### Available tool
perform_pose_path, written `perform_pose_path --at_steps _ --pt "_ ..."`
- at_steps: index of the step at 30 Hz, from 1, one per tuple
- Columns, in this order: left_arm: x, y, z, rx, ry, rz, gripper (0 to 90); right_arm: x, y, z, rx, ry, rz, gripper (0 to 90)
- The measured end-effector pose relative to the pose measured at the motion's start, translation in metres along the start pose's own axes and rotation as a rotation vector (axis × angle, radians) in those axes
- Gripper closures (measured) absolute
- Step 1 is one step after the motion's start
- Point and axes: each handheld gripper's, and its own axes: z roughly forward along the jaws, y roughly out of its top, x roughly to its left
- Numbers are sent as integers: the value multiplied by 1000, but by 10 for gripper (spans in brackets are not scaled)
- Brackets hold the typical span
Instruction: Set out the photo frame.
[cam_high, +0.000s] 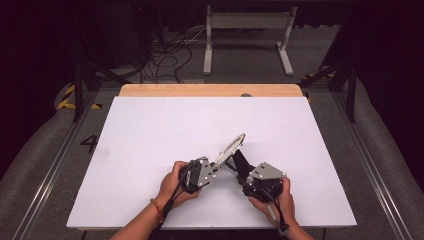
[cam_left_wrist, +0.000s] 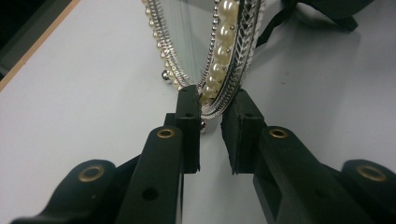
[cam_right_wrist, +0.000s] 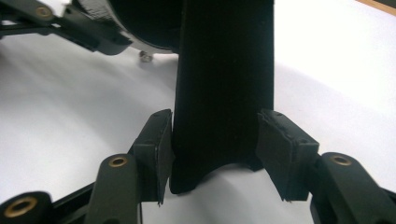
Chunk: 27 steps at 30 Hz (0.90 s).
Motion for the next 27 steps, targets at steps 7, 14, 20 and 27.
perform_pose_path --at_steps 7,14,20,27 --pt "-4 1 -2 -6 -20 -19 777 -11 -3 -1 -4 14 6 471" --pt "-3 0 -1 -26 -34 -37 674 -14 -1 -4 -26 33 12 442" --pt "-6 5 6 -39 -16 -32 594 -15 -3 -3 -5 44 10 413" --pt "-3 3 12 -23 -10 -50 615 -16 -4 -4 2 54 -11 439"
